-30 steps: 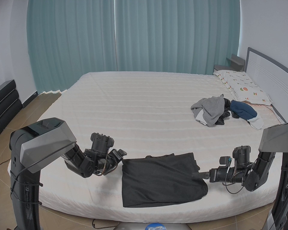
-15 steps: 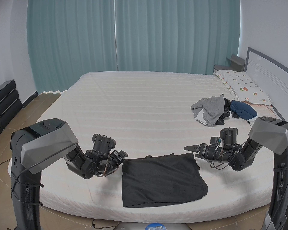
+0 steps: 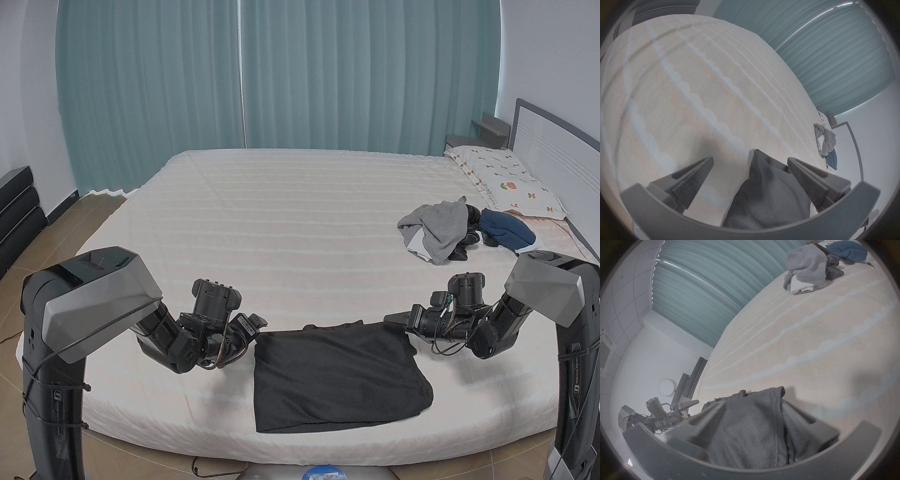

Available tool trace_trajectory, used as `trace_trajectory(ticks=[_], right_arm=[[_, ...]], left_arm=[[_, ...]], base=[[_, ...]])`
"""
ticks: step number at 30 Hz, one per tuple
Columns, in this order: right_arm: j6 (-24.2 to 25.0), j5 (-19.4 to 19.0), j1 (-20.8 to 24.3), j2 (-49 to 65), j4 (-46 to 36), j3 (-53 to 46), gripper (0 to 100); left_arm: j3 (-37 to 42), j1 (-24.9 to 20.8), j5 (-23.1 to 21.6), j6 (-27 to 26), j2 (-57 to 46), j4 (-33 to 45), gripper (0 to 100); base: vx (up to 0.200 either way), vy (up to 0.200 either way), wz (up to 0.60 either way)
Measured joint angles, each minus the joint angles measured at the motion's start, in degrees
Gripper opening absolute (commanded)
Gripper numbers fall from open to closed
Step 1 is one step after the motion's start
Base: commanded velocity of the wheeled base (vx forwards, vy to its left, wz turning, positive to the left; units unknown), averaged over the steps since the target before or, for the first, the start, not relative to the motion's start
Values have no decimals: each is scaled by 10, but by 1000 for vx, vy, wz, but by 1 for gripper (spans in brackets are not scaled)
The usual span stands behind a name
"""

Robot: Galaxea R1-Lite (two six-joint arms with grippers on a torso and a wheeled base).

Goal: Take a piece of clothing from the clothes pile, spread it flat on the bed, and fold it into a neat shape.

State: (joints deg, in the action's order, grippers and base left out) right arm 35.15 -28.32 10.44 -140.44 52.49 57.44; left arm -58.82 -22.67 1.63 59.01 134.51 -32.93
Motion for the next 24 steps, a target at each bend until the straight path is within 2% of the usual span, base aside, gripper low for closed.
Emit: trace_trajectory(ticks=[24], right_arm=[[4, 12, -33, -11, 2, 27, 0]], left_arm=[[-4, -1, 3, -2, 3, -2, 100]], base=[[0, 0, 0]])
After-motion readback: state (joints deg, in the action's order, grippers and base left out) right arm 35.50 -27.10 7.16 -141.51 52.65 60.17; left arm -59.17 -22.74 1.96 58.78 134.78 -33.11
